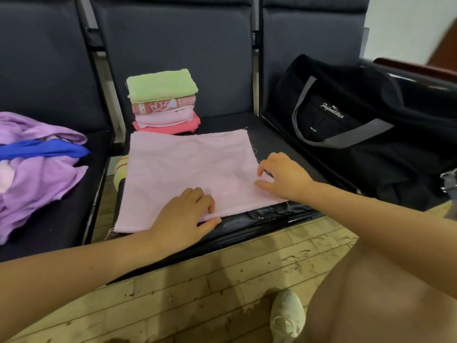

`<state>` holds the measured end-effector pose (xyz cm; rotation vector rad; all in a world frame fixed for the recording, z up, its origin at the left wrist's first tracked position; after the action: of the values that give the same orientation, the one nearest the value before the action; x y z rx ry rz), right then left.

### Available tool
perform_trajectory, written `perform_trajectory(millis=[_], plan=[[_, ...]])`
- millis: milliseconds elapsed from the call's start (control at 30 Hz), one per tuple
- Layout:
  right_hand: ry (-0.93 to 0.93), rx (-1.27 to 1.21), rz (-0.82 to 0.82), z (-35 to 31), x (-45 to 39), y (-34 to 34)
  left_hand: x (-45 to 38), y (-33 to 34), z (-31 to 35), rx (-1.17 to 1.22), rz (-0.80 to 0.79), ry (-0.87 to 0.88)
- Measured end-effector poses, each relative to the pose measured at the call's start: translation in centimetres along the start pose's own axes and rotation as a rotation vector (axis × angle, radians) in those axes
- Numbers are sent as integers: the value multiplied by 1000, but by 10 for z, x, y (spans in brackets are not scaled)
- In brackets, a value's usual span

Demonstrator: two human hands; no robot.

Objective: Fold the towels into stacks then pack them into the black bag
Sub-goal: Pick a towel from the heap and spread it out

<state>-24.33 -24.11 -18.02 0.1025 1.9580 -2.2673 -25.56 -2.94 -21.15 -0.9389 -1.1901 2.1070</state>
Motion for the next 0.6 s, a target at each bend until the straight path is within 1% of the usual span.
perform_trajectory(millis=[67,100,167,200,233,300,367,400,467,533,567,600], plan=[[-143,-178,-102,-22,2,-1,-1,0,1,1,-6,12],[-225,-227,-166,-34,6,1,-1,0,0,-2,-4,16],[-339,-220,-243,-52,12,5,-1,0,-2,-15,15,15],[-362,-193,-248,-58,11,9,-2,-2,-2,-20,24,-4],[-370,-171,-229,-62,8,11,-3,-4,-2,-22,34,-38],[-366,-129,-177,-68,-3,10,-7,-6,-11,8,-1,-159],[-329,-112,-196,-70,-16,10,-16,-14,-21,52,-12,-239],[-308,-111,-218,-68,-22,10,-22,-21,-23,37,-13,-251],[-277,-107,-240,-61,-32,8,-32,-34,-30,-95,-76,-251],[-238,-101,-227,-51,-42,4,-37,-37,-47,-278,-212,-271],[-216,-96,-209,-45,-48,0,-37,-40,-60,-315,-256,-306],[-195,-92,-182,-38,-52,-3,-37,-44,-72,-306,-262,-341]])
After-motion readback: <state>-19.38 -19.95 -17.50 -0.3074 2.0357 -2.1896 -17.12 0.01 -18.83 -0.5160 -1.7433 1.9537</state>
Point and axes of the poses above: each hand's wrist, its own x-axis away from the middle knuckle, its own y-axis out of the palm, z = x × y, the point moved 8 cm from there along -x, towards the middle knuckle, and after that the axes turned 14 degrees about x, right-handed, at the moved point
